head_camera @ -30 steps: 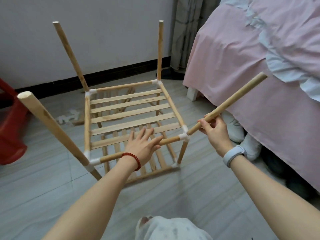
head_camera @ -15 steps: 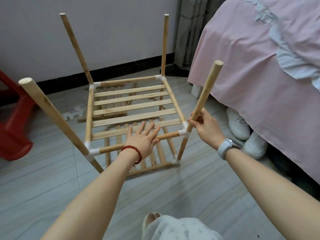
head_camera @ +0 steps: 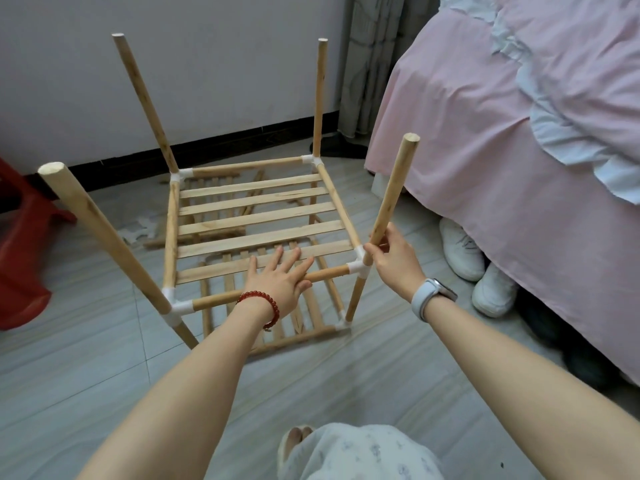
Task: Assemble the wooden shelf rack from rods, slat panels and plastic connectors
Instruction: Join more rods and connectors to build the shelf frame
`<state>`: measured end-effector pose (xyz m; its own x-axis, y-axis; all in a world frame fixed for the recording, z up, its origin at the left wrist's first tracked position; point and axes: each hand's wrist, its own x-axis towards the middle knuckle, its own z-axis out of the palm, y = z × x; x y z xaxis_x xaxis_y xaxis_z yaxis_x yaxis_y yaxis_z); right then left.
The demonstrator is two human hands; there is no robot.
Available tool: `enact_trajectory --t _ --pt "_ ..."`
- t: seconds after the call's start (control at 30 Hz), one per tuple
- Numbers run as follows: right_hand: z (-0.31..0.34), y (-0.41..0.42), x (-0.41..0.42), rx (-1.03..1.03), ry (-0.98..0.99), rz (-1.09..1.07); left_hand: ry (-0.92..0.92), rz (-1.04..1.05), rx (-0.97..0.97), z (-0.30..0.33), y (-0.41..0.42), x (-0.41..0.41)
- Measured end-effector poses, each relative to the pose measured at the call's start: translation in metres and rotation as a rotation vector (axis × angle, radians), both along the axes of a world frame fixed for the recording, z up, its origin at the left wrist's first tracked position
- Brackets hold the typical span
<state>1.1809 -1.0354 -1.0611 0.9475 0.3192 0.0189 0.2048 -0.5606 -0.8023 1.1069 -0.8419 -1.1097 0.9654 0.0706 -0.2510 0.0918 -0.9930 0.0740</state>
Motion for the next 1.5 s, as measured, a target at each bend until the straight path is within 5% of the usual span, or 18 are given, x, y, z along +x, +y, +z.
enact_trajectory --t 0.57,0.77,0.93,1.07,1.23,1.5 --pt "-0.011 0.007 -0.007 0.059 -0.184 -0.17 0.019 0.029 0.002 0.004 -0.006 0.002" --pt "-0.012 0.006 -0.021 -0.192 0.114 -0.177 0.071 0.049 -0.08 0.026 0.002 -0.01" --pt "0.013 0.036 -0.045 -0.599 0.26 0.197 0.059 0.096 -0.155 0.076 0.03 -0.052" --pt "0.054 0.093 -0.084 -0.506 0.14 0.506 0.134 0.174 -0.201 0.112 0.073 -0.111" --pt "0.086 0.194 -0.155 -0.521 0.014 0.808 -0.039 0.413 -0.139 0.139 0.157 -0.196" --pt "0.054 0.343 -0.218 -0.527 -0.031 0.9 -0.279 0.793 -0.219 0.101 0.261 -0.284"
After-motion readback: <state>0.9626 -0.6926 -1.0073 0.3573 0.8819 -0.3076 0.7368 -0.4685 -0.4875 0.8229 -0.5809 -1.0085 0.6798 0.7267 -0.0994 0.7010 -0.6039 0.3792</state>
